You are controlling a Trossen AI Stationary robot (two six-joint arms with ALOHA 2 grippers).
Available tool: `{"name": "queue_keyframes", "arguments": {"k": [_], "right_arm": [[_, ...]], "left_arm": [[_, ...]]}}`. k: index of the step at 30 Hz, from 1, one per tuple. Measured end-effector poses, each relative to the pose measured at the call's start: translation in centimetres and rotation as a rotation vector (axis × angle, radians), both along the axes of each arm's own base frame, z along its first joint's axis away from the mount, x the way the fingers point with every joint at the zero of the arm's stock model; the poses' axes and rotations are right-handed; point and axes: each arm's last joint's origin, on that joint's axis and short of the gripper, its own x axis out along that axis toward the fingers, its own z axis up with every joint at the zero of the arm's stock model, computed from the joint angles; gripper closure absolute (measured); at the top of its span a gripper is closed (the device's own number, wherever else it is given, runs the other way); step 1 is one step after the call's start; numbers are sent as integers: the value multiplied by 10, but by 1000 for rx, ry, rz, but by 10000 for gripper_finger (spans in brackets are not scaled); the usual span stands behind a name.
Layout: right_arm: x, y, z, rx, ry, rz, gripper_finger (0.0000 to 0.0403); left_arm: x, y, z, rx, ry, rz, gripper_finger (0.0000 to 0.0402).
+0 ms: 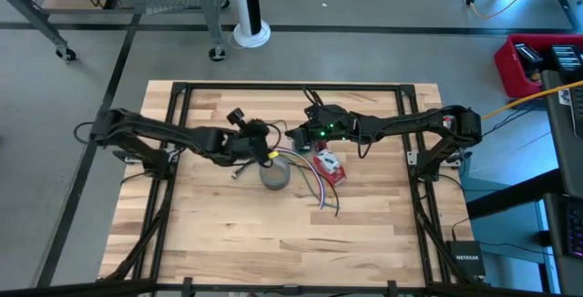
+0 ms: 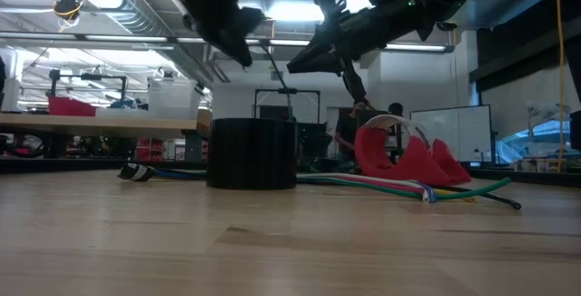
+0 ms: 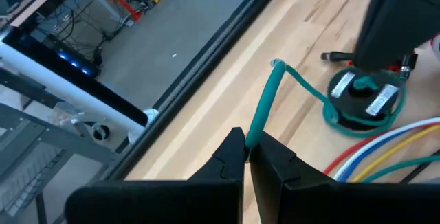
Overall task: Coil cords
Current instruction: Coil the green wire onto the black spool
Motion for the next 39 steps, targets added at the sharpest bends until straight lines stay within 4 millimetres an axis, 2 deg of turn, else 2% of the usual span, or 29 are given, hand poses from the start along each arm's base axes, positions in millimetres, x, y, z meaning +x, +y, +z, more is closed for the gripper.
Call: {"name": "queue_keyframes", "arguments": {"k": [7,10,15,21,25,28,39], "right_arm": [[0,-1,0,-10,7,-27,375],[0,0,0,5,1,12,375],[2,3,6,94,-9,201,375],[4,-9,40,211,26,373,375],[2,-26,66,214,63,359,375],[1,-34,76,180,60,316,375],[2,-35,76,34,77,279,374]], "left_arm": [[-28,1,28,-6,-37,1,400],[-38,2,29,-14,-82,-4,400],[-50,2,7,-49,-129,1,400],[-56,3,-25,-84,-145,26,400],[-60,4,-41,-99,-154,40,400],[-62,4,-47,-103,-160,46,400],[-64,5,-51,-87,-134,45,400]]}}
